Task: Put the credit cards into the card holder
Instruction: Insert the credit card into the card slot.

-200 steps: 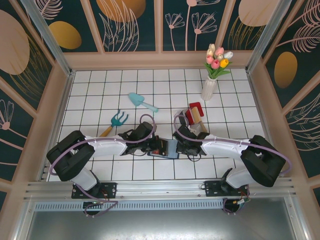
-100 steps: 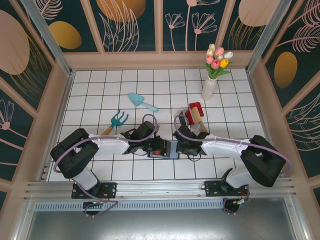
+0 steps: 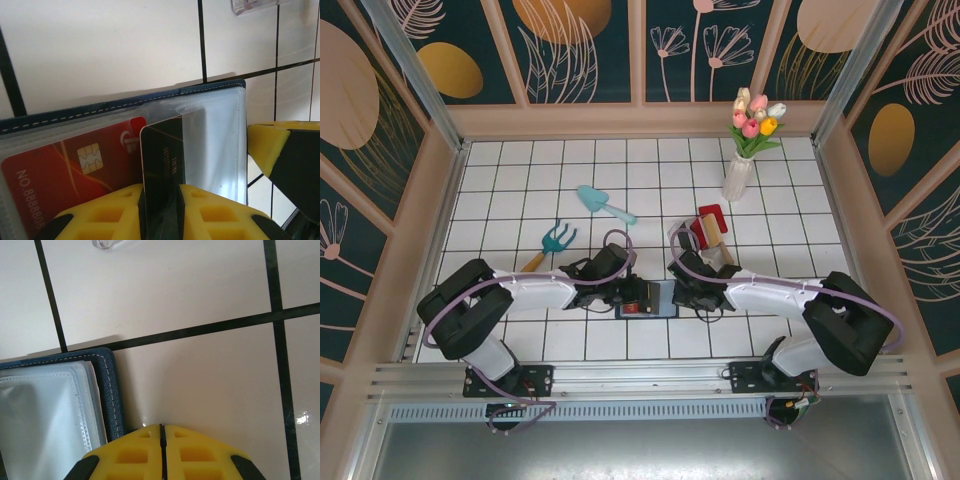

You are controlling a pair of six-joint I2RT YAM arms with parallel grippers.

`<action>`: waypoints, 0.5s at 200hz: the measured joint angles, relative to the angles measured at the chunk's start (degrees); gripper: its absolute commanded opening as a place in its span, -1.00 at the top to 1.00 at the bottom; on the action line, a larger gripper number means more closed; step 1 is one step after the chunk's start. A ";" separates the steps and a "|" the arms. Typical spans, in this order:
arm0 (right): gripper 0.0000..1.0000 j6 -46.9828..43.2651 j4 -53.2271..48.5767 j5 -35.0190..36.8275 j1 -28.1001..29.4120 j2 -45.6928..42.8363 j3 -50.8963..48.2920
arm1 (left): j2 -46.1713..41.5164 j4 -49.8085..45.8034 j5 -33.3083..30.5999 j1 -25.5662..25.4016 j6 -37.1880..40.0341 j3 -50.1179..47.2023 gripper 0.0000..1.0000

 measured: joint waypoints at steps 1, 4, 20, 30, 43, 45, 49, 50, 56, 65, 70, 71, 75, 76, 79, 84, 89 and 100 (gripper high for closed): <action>0.87 0.02 0.00 0.00 0.00 0.00 0.00 | -0.02 0.00 -0.02 0.00 0.00 -0.02 0.50; 0.87 0.02 0.04 -0.07 0.00 0.00 0.00 | -0.11 -0.07 -0.11 -0.02 0.00 -0.04 0.50; 0.87 0.00 0.09 -0.13 0.00 0.00 0.00 | -0.33 -0.57 -0.42 -0.15 0.00 -0.07 0.55; 0.87 0.00 0.09 -0.13 0.00 0.00 0.00 | -0.48 -0.96 -0.50 -0.20 0.09 -0.09 0.62; 0.87 0.00 0.11 -0.15 0.00 0.00 0.00 | -0.63 -1.31 -0.63 -0.20 0.20 -0.24 0.76; 0.87 0.00 0.11 -0.15 0.00 0.00 0.00 | -0.66 -1.29 -0.63 -0.20 0.20 -0.26 0.78; 0.87 -0.02 0.11 -0.15 0.00 0.00 0.00 | -0.68 -1.31 -0.63 -0.20 0.11 -0.26 0.81; 0.87 -0.02 0.13 -0.15 0.00 0.00 0.00 | -0.68 -1.31 -0.63 -0.20 0.20 -0.26 0.81; 0.87 -0.02 0.13 -0.17 0.00 0.00 0.00 | -0.74 -1.25 -0.61 -0.20 0.02 -0.26 0.83; 0.87 -0.02 0.15 -0.22 -0.02 0.02 0.00 | -0.94 -1.05 -0.55 -0.20 -0.26 -0.26 0.84; 0.87 -0.02 0.17 -0.26 0.00 0.02 0.00 | -1.03 -0.81 -0.42 -0.20 -0.66 -0.26 0.85; 0.87 -0.02 0.17 -0.28 0.00 0.02 0.00 | -1.05 -0.76 -0.37 -0.20 -0.66 -0.26 0.85; 0.87 -0.02 0.22 -0.33 0.00 0.02 0.00 | -1.07 -0.52 -0.35 -0.20 -1.11 -0.26 0.85; 0.87 -0.02 0.22 -0.35 0.00 0.02 0.00 | -1.09 -0.48 -0.35 -0.20 -1.16 -0.26 0.85; 0.87 -0.02 0.24 -0.37 0.00 0.02 0.00 | -1.11 -0.37 -0.35 -0.20 -1.20 -0.26 0.85; 0.87 0.00 0.26 -0.48 -0.02 0.02 0.00 | -1.11 -0.07 -0.35 -0.20 -1.86 -0.26 0.85; 0.87 0.00 0.33 -0.57 -0.07 0.02 -0.04 | -1.11 0.39 -0.35 -0.22 -2.54 -0.35 0.85; 0.87 0.04 0.66 -0.72 -0.11 0.00 -0.24 | -1.11 1.46 -0.35 -0.22 -3.85 -0.70 0.85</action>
